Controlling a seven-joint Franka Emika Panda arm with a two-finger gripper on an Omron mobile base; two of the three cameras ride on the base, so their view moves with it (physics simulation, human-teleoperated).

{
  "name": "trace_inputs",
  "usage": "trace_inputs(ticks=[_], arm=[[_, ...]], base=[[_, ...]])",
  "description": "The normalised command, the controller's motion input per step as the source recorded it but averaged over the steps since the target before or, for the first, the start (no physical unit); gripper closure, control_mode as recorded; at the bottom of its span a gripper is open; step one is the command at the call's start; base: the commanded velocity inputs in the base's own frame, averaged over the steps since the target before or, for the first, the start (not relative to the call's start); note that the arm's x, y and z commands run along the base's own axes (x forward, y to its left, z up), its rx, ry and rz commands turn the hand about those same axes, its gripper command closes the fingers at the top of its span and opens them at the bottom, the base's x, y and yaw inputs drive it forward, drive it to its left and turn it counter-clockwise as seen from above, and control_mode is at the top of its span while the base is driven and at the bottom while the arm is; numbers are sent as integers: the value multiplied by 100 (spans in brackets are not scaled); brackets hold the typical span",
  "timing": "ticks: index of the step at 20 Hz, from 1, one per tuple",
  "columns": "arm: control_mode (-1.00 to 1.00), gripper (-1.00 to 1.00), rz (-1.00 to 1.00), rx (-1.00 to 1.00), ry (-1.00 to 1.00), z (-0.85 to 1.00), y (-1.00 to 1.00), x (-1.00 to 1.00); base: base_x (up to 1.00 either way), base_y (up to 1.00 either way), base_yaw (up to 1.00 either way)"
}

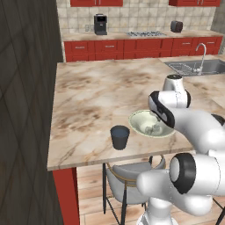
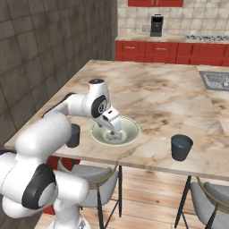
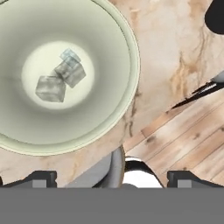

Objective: There are four ice cubes in the ice bowl. Place two ice cubes in each glass of water.

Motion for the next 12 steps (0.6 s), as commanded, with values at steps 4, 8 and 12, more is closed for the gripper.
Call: trace_inputs(ticks=[4, 8, 12], arm=[[-100, -100, -26, 1, 7, -44, 0, 33], [-100, -100, -18, 7, 2, -39, 0, 41], [-100, -100, -9, 9, 1, -35, 0, 49]], base=[[0, 0, 0], [0, 0, 0], [0, 0, 0]])
